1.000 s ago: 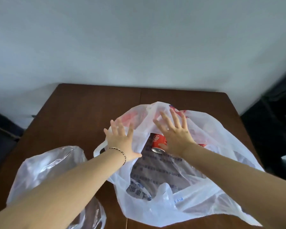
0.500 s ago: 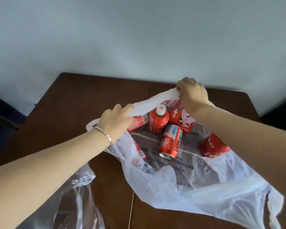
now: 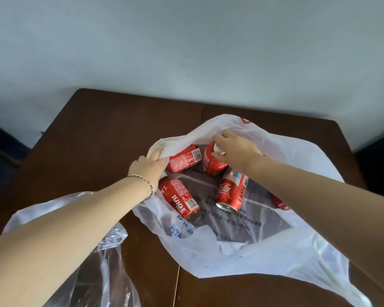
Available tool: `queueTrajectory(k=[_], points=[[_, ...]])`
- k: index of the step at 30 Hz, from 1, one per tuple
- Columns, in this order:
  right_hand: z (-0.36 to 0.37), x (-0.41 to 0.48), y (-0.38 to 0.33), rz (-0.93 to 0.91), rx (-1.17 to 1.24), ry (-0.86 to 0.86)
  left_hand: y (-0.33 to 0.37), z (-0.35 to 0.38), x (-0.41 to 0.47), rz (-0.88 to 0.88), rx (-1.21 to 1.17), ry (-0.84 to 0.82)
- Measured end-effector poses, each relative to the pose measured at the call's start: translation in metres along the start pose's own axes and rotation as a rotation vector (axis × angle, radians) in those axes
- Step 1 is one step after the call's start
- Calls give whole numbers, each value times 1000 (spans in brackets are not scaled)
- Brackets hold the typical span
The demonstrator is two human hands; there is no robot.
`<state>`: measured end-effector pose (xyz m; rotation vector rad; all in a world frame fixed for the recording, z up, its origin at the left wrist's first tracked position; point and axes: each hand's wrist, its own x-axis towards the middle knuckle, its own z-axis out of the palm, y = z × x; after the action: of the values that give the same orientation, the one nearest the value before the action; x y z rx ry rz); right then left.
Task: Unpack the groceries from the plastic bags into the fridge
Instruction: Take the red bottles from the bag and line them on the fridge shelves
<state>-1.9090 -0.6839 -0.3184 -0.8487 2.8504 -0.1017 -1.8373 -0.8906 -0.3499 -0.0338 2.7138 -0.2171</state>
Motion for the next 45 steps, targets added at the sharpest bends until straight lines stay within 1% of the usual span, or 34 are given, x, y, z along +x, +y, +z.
queueTrajectory(k=[1, 2, 4, 5, 6, 7, 8, 9, 10, 13, 14, 16, 17, 19, 21, 22, 25, 28, 30, 32, 34, 36, 38, 39, 42, 45], points=[[2, -2, 0, -10, -19, -22, 0, 4, -1, 21, 96, 58], [2, -6, -2, -26, -54, -48, -2, 6, -3, 89, 170, 181], [2, -17, -10, -44, -79, -102, -6, 10, -3, 328, 257, 467], [2, -24, -15, -45, -51, -131, -7, 14, -3, 495, 251, 546], [3, -30, -21, -53, -36, -159, -5, 12, -6, 621, 227, 537], [5, -36, -27, -80, -49, -174, -3, 13, -7, 692, 214, 470], [8, -42, -33, -107, -70, -188, 0, 13, -8, 697, 207, 344], [12, -48, -37, -120, -67, -182, 2, 14, -6, 674, 271, 213], [16, -53, -39, -111, -46, -172, 1, 19, -2, 629, 285, 121], [22, -65, -42, -52, 35, -138, -2, 28, 12, 521, 321, -2], [23, -66, -43, -35, 43, -136, -2, 31, 16, 513, 383, -26], [23, -68, -45, 1, 55, -131, 0, 28, 19, 603, 595, -5], [24, -68, -46, 19, 62, -133, 2, 27, 17, 630, 621, -21], [24, -75, -45, 62, 77, -158, 12, 13, 2, 625, 526, -45], [25, -85, -42, 94, 92, -173, 23, -1, -21, 597, 343, -78], [28, -91, -41, 107, 95, -171, 28, -7, -31, 594, 288, -81], [33, -109, -44, 153, 112, -156, 48, -24, -63, 575, 10, -78], [35, -129, -49, 223, 181, -172, 69, -26, -84, 564, -115, -102], [36, -144, -48, 330, 294, -163, 80, -21, -93, 512, -192, -93], [40, -156, -44, 452, 453, -145, 89, -12, -102, 417, -269, -58], [43, -164, -40, 517, 601, -134, 105, 0, -114, 364, -281, 20], [43, -169, -37, 535, 707, -133, 120, 11, -125, 346, -262, 144], [41, -172, -35, 541, 765, -131, 125, 18, -128, 349, -232, 259], [40, -174, -34, 542, 777, -132, 125, 19, -127, 355, -216, 291], [41, -182, -34, 539, 771, -148, 127, 19, -120, 436, -134, 324], [39, -189, -34, 509, 790, -170, 128, 17, -109, 570, -89, 379]])
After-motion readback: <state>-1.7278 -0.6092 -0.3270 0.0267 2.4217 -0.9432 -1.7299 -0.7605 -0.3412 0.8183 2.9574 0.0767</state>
